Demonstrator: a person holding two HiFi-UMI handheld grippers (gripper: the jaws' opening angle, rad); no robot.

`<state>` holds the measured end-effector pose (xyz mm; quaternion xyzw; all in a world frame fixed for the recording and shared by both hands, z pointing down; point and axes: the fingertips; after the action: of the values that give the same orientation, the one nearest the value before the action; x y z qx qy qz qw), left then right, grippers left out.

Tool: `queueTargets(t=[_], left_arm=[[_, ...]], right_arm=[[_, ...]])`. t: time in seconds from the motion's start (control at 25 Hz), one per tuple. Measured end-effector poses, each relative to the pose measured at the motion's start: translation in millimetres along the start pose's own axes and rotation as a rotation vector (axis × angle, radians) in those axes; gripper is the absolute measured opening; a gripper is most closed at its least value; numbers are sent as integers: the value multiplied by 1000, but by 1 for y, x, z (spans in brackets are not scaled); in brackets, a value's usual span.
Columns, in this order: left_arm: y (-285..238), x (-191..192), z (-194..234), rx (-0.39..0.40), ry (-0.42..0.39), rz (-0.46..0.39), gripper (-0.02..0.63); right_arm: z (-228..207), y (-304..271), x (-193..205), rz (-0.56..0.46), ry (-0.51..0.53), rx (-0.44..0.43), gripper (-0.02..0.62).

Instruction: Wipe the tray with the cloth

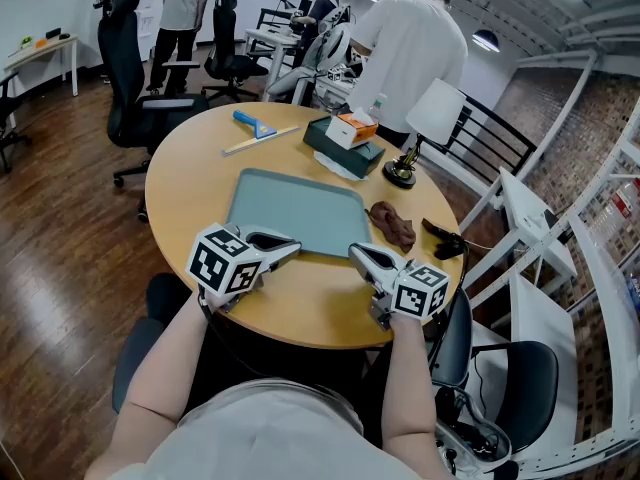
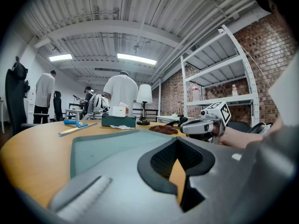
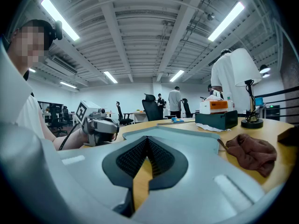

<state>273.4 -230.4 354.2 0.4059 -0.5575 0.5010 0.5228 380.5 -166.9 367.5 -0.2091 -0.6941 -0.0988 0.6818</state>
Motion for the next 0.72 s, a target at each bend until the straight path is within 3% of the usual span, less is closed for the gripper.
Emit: queueTargets(t=[0.72], left_arm=[[1,-1,-1,0,-1,1,0]], right_arm=[[1,1,-1,-1,0,0,2]])
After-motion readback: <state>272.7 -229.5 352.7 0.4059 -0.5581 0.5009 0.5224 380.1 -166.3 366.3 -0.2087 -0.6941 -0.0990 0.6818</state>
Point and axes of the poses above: the fingertips, and each gripper's own axes: y backward along the fingers, z to its left, x out of its underside, and after that the axes turned 1 degree about y, right-handed
